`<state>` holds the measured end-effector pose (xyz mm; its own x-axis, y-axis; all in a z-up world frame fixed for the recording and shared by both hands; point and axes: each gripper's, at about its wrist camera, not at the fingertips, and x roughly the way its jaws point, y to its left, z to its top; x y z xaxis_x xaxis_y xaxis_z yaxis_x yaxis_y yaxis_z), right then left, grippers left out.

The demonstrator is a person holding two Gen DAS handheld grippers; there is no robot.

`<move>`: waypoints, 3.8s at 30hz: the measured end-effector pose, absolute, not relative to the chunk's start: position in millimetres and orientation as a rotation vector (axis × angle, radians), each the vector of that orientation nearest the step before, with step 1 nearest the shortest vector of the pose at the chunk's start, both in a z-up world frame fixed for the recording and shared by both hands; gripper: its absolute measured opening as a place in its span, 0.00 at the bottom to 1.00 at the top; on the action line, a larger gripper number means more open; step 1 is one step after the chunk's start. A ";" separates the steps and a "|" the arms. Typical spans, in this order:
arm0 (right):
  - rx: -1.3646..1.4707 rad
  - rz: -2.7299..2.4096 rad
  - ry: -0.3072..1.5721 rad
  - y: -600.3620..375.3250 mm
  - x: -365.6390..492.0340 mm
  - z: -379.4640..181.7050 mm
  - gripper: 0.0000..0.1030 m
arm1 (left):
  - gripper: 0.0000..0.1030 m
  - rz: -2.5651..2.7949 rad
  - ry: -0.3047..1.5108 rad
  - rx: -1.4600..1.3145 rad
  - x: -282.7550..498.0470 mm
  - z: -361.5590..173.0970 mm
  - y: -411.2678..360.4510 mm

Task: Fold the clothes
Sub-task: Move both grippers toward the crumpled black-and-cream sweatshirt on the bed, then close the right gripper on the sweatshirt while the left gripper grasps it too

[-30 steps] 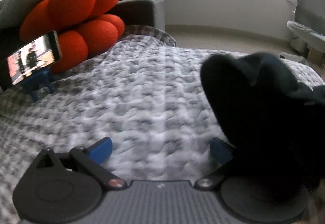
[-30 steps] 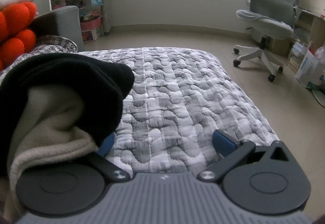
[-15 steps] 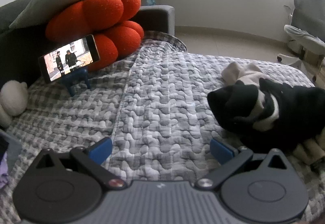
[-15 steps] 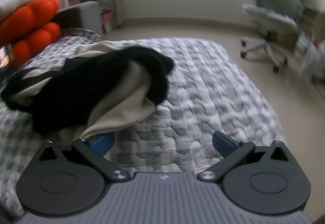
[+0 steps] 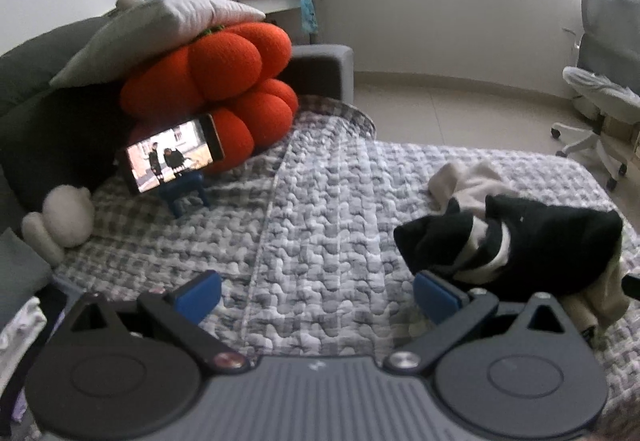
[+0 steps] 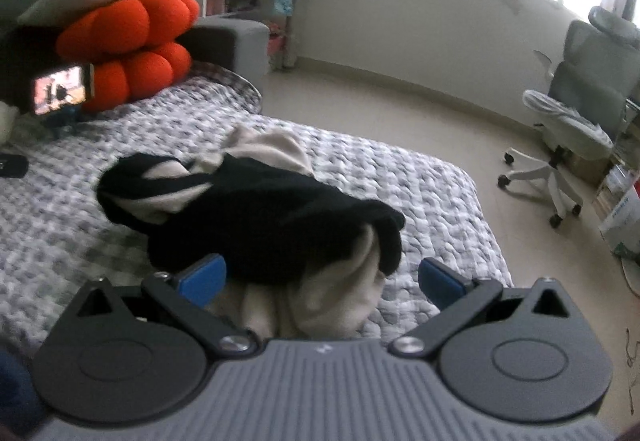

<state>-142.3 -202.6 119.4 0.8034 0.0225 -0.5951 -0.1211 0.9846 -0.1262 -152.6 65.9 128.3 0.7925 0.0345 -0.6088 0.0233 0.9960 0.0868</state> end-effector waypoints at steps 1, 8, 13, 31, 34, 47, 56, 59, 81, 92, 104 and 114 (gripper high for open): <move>-0.159 0.083 0.629 -201.4 -143.3 121.9 1.00 | 1.00 0.005 0.653 0.090 -154.7 131.7 65.5; -0.163 0.124 0.601 -186.7 -151.2 137.4 1.00 | 1.00 0.003 0.640 0.084 -167.3 145.3 64.1; -0.178 0.139 0.598 -172.4 -150.9 146.6 1.00 | 1.00 0.036 0.652 0.057 -165.5 150.4 66.6; -0.092 0.199 0.647 -166.1 -119.2 141.3 1.00 | 1.00 -0.016 0.775 0.032 -141.2 116.8 69.3; -0.097 0.180 0.673 -166.6 -108.1 135.5 1.00 | 1.00 -0.021 0.800 0.023 -131.7 108.2 70.1; -0.137 0.158 0.736 -193.9 -77.3 110.9 0.97 | 1.00 -0.144 0.908 -0.004 -90.9 64.4 65.3; -0.153 0.177 0.758 -227.3 -55.7 103.8 0.84 | 1.00 -0.238 0.882 0.036 -79.1 48.7 51.5; -0.170 0.215 0.770 -225.4 -45.3 101.2 0.80 | 1.00 -0.286 0.835 0.130 -77.5 47.1 37.1; -0.170 0.517 0.878 -182.8 22.0 81.0 0.13 | 0.67 -0.509 0.691 0.367 -45.2 37.1 -16.6; -0.083 0.465 0.778 -213.7 -61.0 110.4 0.05 | 0.22 -0.451 0.696 0.324 -72.7 52.2 -16.7; 0.046 0.408 0.814 -229.5 -113.5 96.6 0.06 | 0.31 -0.434 0.809 0.288 -78.4 49.0 -13.2; -0.005 0.348 0.704 -222.0 -126.8 112.8 0.04 | 0.19 -0.417 0.830 0.201 -72.8 49.3 -1.4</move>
